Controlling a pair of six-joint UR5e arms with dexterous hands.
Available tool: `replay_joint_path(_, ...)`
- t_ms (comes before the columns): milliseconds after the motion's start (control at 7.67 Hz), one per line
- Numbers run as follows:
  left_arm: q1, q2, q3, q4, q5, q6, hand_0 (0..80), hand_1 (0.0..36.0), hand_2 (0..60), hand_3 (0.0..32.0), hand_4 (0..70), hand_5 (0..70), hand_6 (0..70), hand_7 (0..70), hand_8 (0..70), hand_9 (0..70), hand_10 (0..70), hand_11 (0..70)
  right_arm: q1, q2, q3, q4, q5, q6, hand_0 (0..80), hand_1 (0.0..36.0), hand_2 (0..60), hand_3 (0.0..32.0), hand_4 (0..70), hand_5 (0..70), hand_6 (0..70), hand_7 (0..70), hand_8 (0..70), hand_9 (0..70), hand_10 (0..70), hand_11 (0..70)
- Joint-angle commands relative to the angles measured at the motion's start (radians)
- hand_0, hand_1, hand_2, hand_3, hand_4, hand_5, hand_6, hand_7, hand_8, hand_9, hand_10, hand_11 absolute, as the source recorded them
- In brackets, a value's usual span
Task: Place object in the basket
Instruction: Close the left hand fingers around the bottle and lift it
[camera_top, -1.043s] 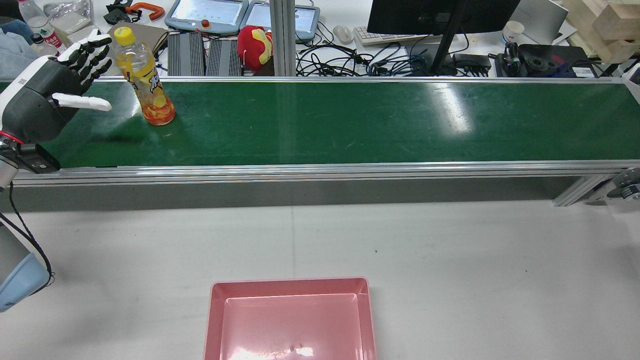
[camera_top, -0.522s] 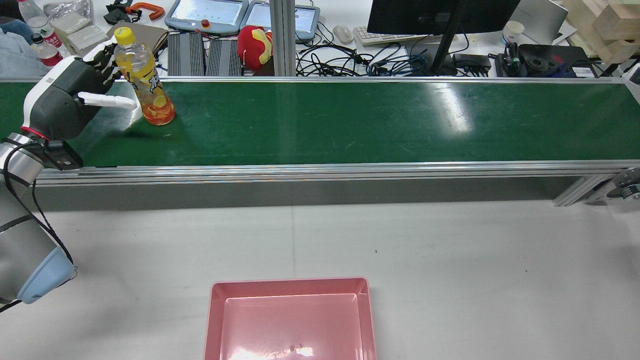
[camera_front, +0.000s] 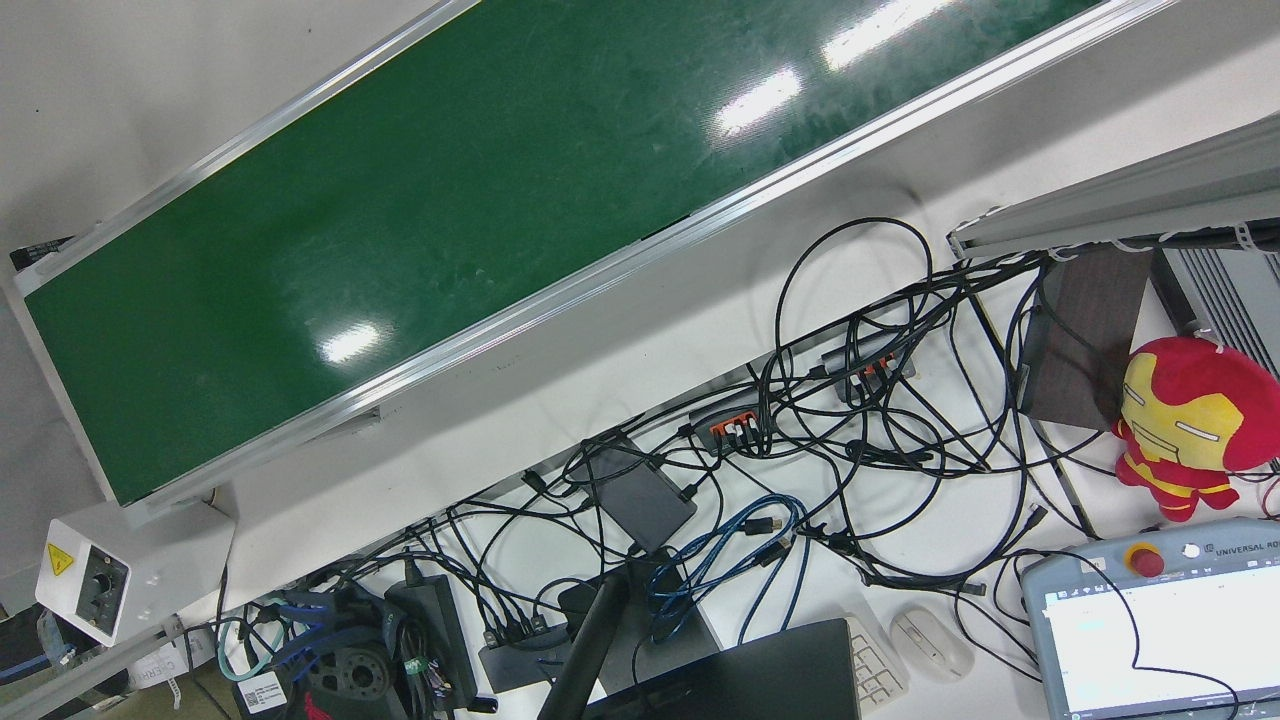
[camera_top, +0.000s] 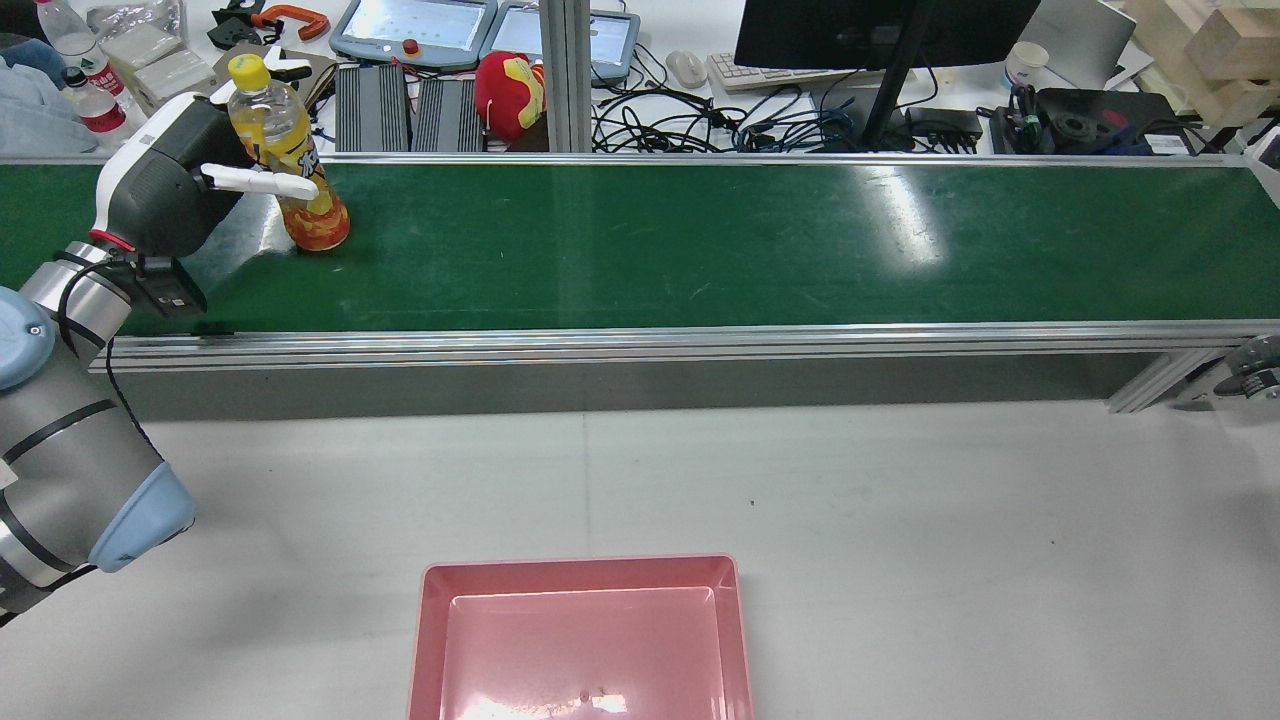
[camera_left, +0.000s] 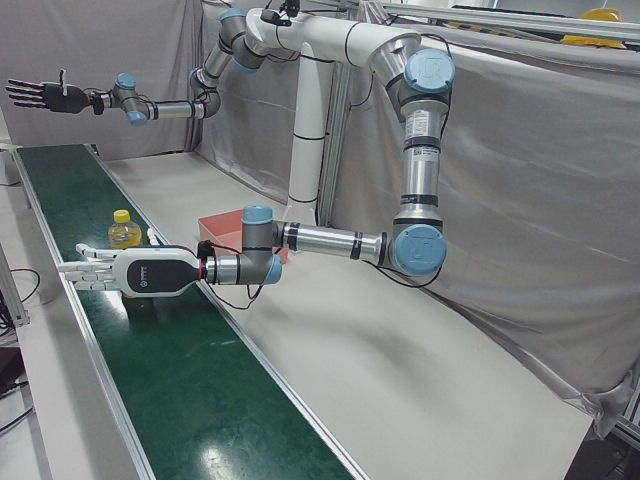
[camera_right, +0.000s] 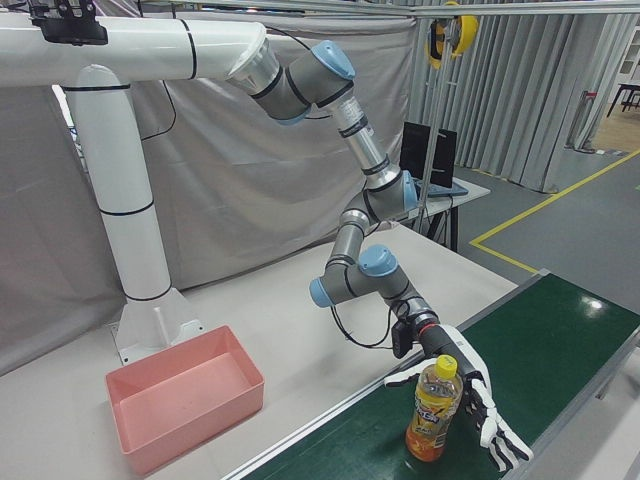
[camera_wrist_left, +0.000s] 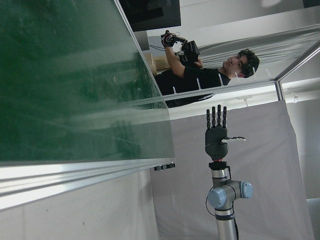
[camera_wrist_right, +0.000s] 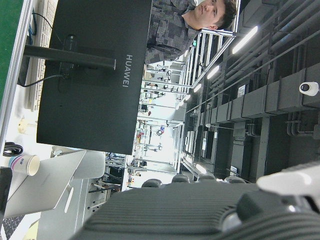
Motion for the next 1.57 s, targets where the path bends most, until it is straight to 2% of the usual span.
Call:
replay_joint_path(0, -0.004, -0.005, -0.021, 0.024, -0.001, -0.012, 67.3, 23.9, 0.0, 0.0, 15.0, 28.7, 0.0, 1.0, 5.7, 8.4, 7.5, 13.7, 0.0, 0.0, 0.0, 0.0, 0.0, 0.002, 0.0, 0.0, 0.0, 0.0, 0.0, 0.0, 0.0, 0.0, 0.0, 0.0, 0.0, 0.0)
replay_joint_path(130, -0.005, -0.016, -0.029, 0.065, -0.003, -0.039, 75.9, 30.2, 15.4, 0.0, 26.7, 41.0, 4.9, 5.7, 11.1, 15.7, 19.4, 31.1, 0.0, 0.0, 0.0, 0.0, 0.0, 0.0, 0.0, 0.0, 0.0, 0.0, 0.0, 0.0, 0.0, 0.0, 0.0, 0.0, 0.0, 0.0)
replay_joint_path(261, -0.005, -0.033, -0.034, 0.106, -0.003, -0.042, 68.8, 29.0, 47.3, 0.0, 49.3, 70.0, 42.8, 35.4, 49.3, 61.7, 51.1, 70.0, 0.0, 0.0, 0.0, 0.0, 0.0, 0.0, 0.0, 0.0, 0.0, 0.0, 0.0, 0.0, 0.0, 0.0, 0.0, 0.0, 0.0, 0.0)
replay_joint_path(391, -0.005, -0.065, -0.053, 0.202, -0.004, -0.039, 63.0, 29.2, 60.0, 0.0, 53.0, 70.0, 60.0, 48.3, 66.4, 70.0, 61.1, 70.0, 0.0, 0.0, 0.0, 0.0, 0.0, 0.0, 0.0, 0.0, 0.0, 0.0, 0.0, 0.0, 0.0, 0.0, 0.0, 0.0, 0.0, 0.0)
replay_joint_path(522, 0.0, -0.098, -0.078, 0.276, -0.004, -0.029, 57.5, 23.4, 60.0, 0.0, 49.6, 70.0, 67.3, 56.7, 70.0, 70.0, 70.0, 70.0, 0.0, 0.0, 0.002, 0.0, 0.0, 0.0, 0.0, 0.0, 0.0, 0.0, 0.0, 0.0, 0.0, 0.0, 0.0, 0.0, 0.0, 0.0)
replay_joint_path(783, 0.005, -0.099, -0.098, 0.278, -0.001, -0.033, 51.5, 18.8, 60.0, 0.0, 46.2, 70.0, 70.0, 66.9, 70.0, 70.0, 70.0, 70.0, 0.0, 0.0, 0.002, 0.0, 0.0, 0.0, 0.0, 0.0, 0.0, 0.0, 0.0, 0.0, 0.0, 0.0, 0.0, 0.0, 0.0, 0.0)
replay_joint_path(913, 0.021, -0.099, -0.116, 0.278, 0.019, -0.033, 50.4, 17.0, 60.0, 0.0, 43.5, 70.0, 70.0, 66.0, 70.0, 70.0, 70.0, 70.0, 0.0, 0.0, 0.002, 0.0, 0.0, 0.0, 0.0, 0.0, 0.0, 0.0, 0.0, 0.0, 0.0, 0.0, 0.0, 0.0, 0.0, 0.0)
replay_joint_path(1043, 0.044, -0.091, -0.176, 0.289, 0.081, -0.03, 49.9, 16.9, 60.0, 0.0, 41.0, 70.0, 70.0, 65.9, 70.0, 70.0, 70.0, 70.0, 0.0, 0.0, 0.002, 0.0, 0.0, 0.0, 0.0, 0.0, 0.0, 0.0, 0.0, 0.0, 0.0, 0.0, 0.0, 0.0, 0.0, 0.0)
replay_joint_path(1304, 0.04, -0.058, -0.309, 0.318, 0.272, -0.025, 49.0, 16.0, 60.0, 0.0, 38.3, 70.0, 70.0, 65.2, 70.0, 70.0, 70.0, 70.0, 0.0, 0.0, 0.002, 0.0, 0.0, 0.0, 0.0, 0.0, 0.0, 0.0, 0.0, 0.0, 0.0, 0.0, 0.0, 0.0, 0.0, 0.0)
replay_joint_path(1435, 0.051, -0.007, -0.377, 0.326, 0.295, -0.019, 49.0, 15.2, 60.0, 0.0, 36.8, 70.0, 68.9, 62.9, 70.0, 70.0, 70.0, 70.0, 0.0, 0.0, 0.002, 0.0, 0.0, 0.0, 0.0, 0.0, 0.0, 0.0, 0.0, 0.0, 0.0, 0.0, 0.0, 0.0, 0.0, 0.0)
